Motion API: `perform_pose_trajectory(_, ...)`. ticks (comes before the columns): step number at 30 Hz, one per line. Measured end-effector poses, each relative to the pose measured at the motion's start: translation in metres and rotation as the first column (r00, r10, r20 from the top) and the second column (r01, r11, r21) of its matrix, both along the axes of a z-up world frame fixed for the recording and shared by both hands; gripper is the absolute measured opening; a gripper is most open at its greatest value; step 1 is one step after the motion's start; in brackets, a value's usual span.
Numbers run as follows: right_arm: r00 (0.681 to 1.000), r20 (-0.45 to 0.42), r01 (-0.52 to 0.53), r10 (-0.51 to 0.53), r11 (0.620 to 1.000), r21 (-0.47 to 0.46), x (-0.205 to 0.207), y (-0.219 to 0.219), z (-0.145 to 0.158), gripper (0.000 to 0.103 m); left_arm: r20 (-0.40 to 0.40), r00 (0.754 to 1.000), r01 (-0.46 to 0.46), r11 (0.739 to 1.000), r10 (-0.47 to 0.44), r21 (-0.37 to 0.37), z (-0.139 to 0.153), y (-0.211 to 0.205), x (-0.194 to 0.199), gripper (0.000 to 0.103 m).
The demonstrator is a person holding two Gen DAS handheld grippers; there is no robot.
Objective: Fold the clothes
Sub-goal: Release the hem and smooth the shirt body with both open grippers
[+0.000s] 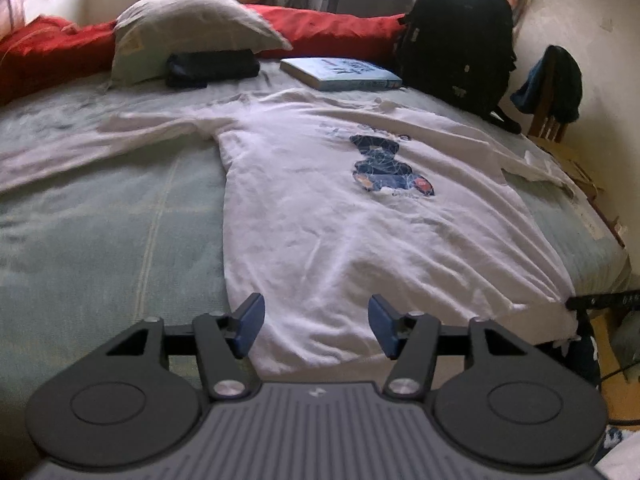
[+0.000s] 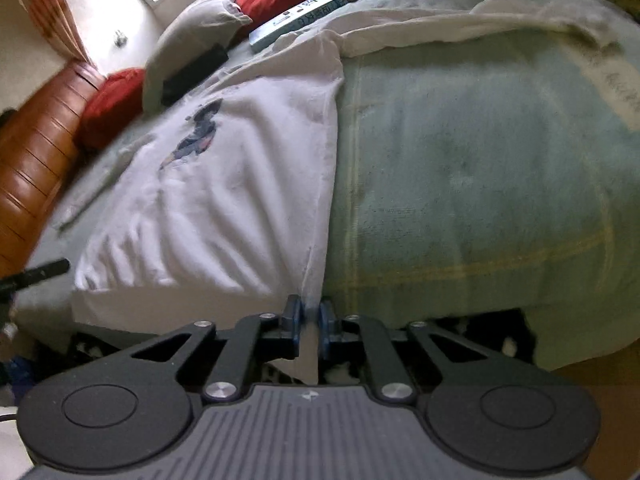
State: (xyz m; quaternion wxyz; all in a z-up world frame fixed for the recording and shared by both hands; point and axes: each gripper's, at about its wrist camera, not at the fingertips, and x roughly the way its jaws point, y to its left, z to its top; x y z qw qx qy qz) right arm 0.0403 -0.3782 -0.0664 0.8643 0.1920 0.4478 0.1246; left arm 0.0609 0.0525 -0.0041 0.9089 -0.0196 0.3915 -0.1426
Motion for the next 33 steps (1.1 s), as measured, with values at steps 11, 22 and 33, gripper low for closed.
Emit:
perform_pose_trajectory(11,0.934,0.225,-0.224,0.277,0.946,-0.236,0.082,0.116,0.044,0.037,-0.001,0.983,0.185,0.982,-0.185,0.048,-0.024,-0.039,0.079,0.057)
perform_pose_trajectory(22,0.978,0.125,-0.144,0.169,0.971,-0.189,0.066,0.075,0.017,0.040,-0.008,0.985,0.172,0.985,-0.172,-0.024,-0.003,-0.001,0.067,0.062)
perform_pose_trajectory(33,0.987,0.116,-0.091,0.115,0.977,-0.194,0.075,0.086,0.014,0.053,-0.105,0.994,-0.024,0.990,0.009,-0.140,-0.049,0.029,0.181,0.049)
